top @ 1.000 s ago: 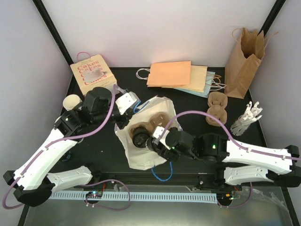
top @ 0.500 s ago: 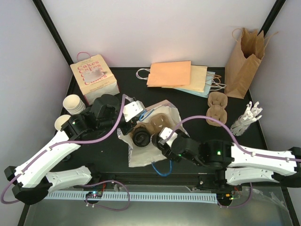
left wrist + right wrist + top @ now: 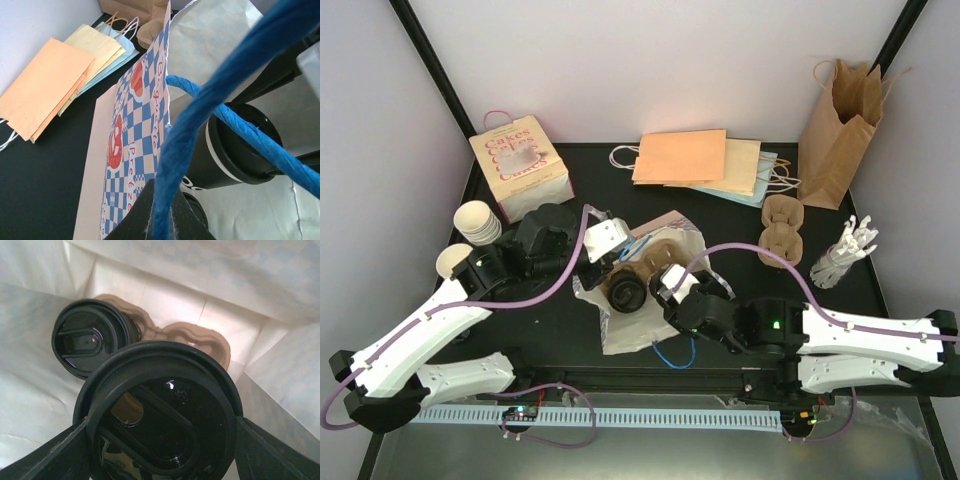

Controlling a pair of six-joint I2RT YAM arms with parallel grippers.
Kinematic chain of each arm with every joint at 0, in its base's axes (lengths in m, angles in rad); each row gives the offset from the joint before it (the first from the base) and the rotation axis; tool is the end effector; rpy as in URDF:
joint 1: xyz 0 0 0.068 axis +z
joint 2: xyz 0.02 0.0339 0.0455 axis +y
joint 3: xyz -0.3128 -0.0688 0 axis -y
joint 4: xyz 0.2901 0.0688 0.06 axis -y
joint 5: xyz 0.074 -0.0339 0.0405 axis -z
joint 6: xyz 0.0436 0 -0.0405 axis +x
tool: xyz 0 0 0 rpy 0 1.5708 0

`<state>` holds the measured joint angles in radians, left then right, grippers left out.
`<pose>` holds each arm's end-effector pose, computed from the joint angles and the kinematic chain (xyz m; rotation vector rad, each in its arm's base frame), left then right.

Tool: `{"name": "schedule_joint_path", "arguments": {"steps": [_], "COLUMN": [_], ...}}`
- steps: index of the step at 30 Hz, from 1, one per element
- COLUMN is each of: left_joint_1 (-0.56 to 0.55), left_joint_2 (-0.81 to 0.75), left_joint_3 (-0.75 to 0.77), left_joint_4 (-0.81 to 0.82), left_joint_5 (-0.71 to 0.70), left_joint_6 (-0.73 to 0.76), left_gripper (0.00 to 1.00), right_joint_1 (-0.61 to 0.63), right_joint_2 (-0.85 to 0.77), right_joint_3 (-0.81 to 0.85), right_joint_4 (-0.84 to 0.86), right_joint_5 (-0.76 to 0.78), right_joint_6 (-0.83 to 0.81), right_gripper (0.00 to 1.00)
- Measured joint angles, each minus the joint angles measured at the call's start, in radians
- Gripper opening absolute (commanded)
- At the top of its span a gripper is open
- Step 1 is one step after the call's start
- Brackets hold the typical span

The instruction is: Pack the takeout coffee

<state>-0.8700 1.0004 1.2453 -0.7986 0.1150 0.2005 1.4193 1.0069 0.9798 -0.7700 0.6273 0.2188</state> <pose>0.1366 -0.1697 0.4436 1.1631 1.8253 -0.5138 0.0586 0.2144 0.3518 -0.9911 1.9566 0.1654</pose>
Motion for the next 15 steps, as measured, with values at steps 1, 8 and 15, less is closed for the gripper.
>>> {"name": "schedule_joint_path", "arguments": {"steps": [1,8,15], "left_joint_1": [-0.002,-0.018,-0.034], "left_joint_2": [0.000,0.000,-0.006], "left_joint_3": [0.000,0.000,-0.012], "left_joint_4": [0.000,0.002,0.014], "left_joint_5": [0.000,-0.003,-0.003], "left_joint_6": [-0.001,-0.003,-0.016], "left_gripper": [0.02,0.01,0.01], "right_joint_1": [0.000,0.000,-0.032], "right_joint_2": [0.012,0.034,0.040], "right_joint_3": [-0.005,-0.069,-0.074], "right_joint_4": [0.002,0.009,0.034], "right_joint_5": [0.005,0.035,0.036], "right_joint_6": [0.002,0.023,0.063], "right_gripper": [0.55,0.56,0.55]}}
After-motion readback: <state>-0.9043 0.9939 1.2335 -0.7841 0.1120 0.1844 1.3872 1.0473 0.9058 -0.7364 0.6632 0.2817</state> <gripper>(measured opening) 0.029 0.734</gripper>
